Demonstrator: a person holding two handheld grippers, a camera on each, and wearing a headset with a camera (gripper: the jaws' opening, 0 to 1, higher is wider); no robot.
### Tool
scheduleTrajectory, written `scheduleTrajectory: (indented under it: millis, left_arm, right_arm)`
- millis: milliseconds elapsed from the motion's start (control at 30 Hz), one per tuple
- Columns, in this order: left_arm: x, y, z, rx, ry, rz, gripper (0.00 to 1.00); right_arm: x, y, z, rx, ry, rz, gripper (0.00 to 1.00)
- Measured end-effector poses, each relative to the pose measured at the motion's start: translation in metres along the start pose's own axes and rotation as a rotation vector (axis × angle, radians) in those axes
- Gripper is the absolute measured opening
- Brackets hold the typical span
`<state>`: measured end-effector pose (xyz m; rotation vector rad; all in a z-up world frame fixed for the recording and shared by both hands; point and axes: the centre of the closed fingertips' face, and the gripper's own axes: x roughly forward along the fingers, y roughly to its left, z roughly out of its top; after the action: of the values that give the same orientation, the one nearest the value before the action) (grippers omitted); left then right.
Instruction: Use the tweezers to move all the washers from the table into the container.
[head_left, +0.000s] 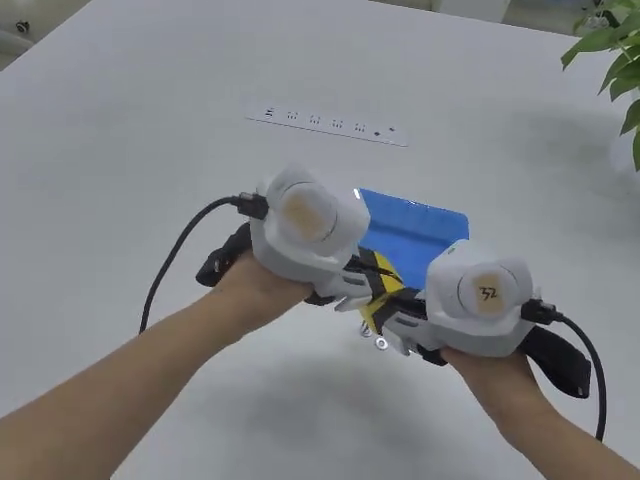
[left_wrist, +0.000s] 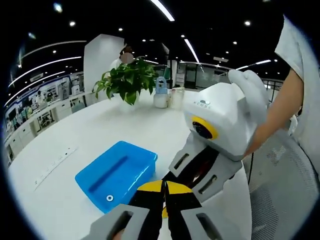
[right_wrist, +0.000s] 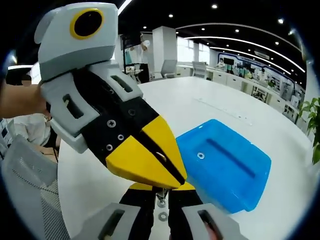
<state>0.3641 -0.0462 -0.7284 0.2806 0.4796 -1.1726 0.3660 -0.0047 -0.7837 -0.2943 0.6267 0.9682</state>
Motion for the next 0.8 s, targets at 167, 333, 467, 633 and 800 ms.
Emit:
scheduleTrajectory:
  millis: [167,333,467,633,800]
  left_arm:
    - [-0.002,-0.002,0.000,0.011,-0.004,-0.032,0.00]
    - [-0.002,-0.001,0.000,0.035,0.001,0.014,0.00]
    - [-0.005,0.004,0.001,-0.089,-0.010,0.074,0.13]
    - [-0.032,0.008,0.006,-0.180,-0.103,0.190,0.27]
    - [-0.061,-0.003,-0.008,-0.298,-0.130,0.276,0.52]
  right_arm:
    - [0.002,0.002,0.000,-0.040,0.008,0.005,0.04]
    - [0.002,0.001,0.001,-0.025,0.009,-0.010,0.03]
    - [0.002,0.001,0.001,-0.016,0.010,-0.025,0.03]
    - [0.001,0.000,0.001,-0.022,0.011,-0.037,0.02]
    - [-0.004,-0.002,0.004,0.006,0.002,-0.038,0.02]
